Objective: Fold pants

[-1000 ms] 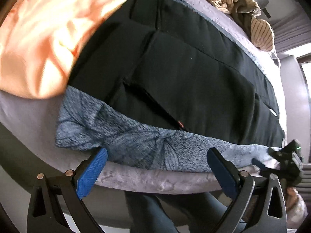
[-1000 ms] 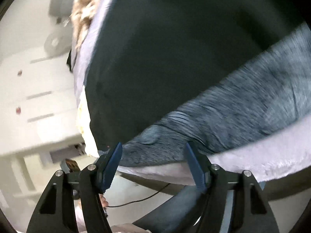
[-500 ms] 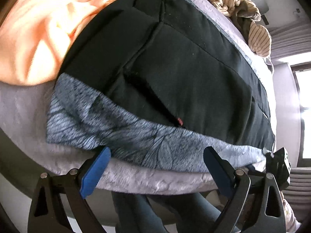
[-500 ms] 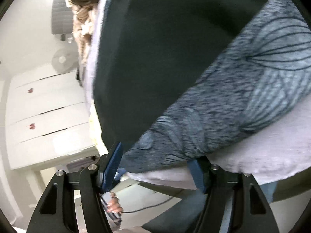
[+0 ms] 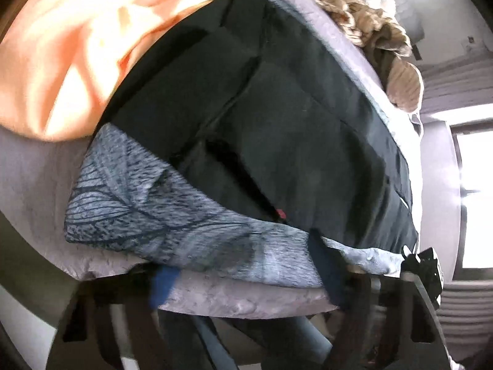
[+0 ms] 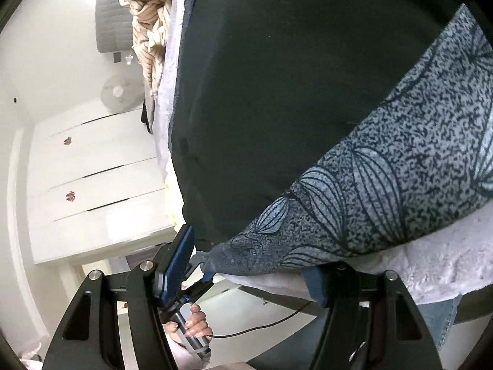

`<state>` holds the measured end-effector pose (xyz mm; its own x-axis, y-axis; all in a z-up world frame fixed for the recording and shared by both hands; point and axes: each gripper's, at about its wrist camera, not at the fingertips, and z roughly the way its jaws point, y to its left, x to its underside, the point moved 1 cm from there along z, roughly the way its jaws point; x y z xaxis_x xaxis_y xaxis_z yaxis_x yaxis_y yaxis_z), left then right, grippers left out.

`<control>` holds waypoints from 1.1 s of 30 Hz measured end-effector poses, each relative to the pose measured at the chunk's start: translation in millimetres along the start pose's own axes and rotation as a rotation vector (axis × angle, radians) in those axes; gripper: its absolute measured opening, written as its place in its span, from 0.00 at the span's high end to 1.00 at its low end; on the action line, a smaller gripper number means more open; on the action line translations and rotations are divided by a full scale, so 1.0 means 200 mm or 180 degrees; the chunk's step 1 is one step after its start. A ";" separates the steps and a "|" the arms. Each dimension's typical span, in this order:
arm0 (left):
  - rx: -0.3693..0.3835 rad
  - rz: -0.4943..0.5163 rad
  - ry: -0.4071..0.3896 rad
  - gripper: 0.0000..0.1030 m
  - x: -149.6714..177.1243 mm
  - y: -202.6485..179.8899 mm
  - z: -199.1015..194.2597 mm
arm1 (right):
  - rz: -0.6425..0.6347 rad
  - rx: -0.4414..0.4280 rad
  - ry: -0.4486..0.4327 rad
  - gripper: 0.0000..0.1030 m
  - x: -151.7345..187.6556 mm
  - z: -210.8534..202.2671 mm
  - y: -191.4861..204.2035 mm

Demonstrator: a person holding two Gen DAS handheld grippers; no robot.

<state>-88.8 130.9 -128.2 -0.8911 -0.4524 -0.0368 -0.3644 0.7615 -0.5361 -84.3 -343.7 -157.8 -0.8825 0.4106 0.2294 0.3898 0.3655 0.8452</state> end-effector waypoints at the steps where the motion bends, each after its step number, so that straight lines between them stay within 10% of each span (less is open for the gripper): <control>1: 0.0013 -0.0035 0.0038 0.69 -0.01 0.02 0.02 | 0.0045 0.0033 -0.0010 0.49 0.00 0.00 -0.01; 3: 0.0086 -0.0180 0.0082 0.79 -0.01 0.07 0.04 | 0.0108 0.0191 -0.0050 0.92 -0.01 -0.01 -0.04; 12: 0.0108 0.0240 -0.0397 0.84 -0.22 -0.33 -0.26 | -0.0689 0.0238 -0.0050 0.93 -0.12 -0.15 0.41; 21: -0.0144 0.0577 -0.1042 0.83 -0.79 -0.71 -0.18 | -0.1291 0.0296 0.0135 0.93 -0.76 -0.07 0.88; 24: -0.0503 0.0604 -0.1112 0.69 -0.96 -0.73 -0.04 | -0.1298 0.0445 0.0210 0.92 -1.03 0.12 0.92; 27: -0.1027 0.0511 -0.1228 0.31 -1.12 -0.69 0.14 | -0.1206 0.0595 0.0219 0.92 -1.25 0.29 0.87; 33: -0.1233 0.0159 -0.1242 0.29 -1.16 -0.56 0.21 | -0.1178 0.0944 0.0222 0.77 -1.40 0.50 0.77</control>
<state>169.3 130.7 -94.8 -0.7703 -0.4938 -0.4034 -0.4629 0.8682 -0.1789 249.8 -319.1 -139.3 -0.9878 0.1545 -0.0206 0.0954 0.7035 0.7043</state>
